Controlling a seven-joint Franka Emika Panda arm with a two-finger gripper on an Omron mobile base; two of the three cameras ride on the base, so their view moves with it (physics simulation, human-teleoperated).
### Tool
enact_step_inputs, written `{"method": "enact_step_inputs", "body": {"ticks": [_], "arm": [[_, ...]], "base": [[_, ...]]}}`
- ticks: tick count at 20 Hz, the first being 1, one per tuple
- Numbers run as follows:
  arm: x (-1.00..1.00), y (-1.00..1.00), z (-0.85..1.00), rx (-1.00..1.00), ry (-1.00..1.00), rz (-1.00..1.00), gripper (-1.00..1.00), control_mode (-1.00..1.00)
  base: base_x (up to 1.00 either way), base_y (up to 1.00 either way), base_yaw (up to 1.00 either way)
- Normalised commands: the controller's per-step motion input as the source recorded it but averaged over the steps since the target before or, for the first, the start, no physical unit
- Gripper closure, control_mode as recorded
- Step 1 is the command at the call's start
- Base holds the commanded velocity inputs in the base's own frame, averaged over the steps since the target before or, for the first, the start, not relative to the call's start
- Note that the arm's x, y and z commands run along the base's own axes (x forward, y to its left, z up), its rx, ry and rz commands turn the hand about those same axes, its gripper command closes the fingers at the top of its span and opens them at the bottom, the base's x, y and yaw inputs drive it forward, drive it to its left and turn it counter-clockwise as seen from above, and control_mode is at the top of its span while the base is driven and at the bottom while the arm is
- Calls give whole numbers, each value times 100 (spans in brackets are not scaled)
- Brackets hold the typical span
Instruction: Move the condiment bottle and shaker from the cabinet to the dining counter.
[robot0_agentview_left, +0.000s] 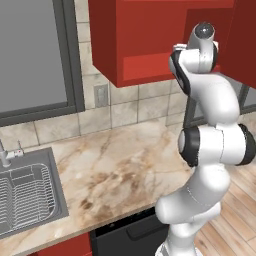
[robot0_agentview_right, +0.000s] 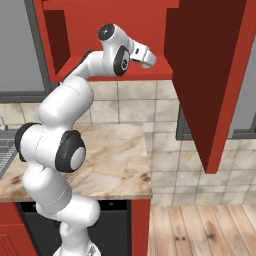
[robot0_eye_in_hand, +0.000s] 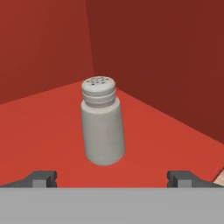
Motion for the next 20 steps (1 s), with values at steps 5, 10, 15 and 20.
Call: {"method": "enact_step_inputs", "body": {"ticks": [5,10,15,20], "arm": [[36,-12,-2,2,2,-1,-100,-100],[37,-8,-7,0,2,0,-100,-100],[32,-10,-5,0,1,0,-100,-100],[27,-8,-6,0,0,0,-100,-100]], "base": [[0,0,0],[0,0,0],[0,0,0],[0,0,0]]}}
